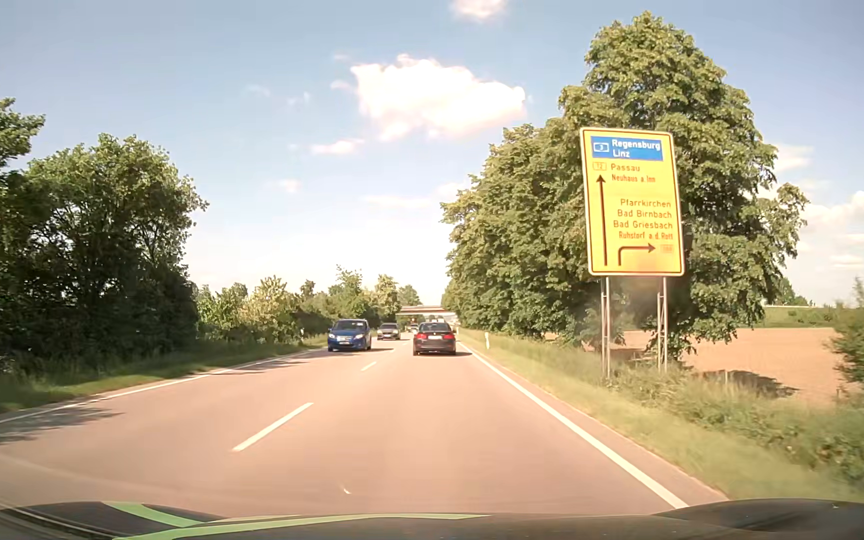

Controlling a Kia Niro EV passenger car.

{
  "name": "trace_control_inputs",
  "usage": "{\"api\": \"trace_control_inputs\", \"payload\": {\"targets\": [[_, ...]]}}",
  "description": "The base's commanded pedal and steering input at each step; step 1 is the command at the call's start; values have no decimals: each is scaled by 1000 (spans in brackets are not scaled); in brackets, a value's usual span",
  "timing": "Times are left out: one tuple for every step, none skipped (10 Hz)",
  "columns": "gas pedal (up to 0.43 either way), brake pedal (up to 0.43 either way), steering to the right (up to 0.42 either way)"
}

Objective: Follow the waypoints while adhering to traffic rules and regulations

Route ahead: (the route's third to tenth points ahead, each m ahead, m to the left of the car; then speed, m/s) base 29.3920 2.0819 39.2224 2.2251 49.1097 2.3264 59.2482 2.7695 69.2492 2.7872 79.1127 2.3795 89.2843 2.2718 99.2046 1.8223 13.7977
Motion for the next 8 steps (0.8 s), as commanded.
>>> {"api": "trace_control_inputs", "payload": {"targets": [[79, 0, 1], [67, 0, 2], [67, 0, 1], [47, 0, 2], [47, 0, 2], [47, 0, 1], [47, 0, 1], [47, 0, 1]]}}
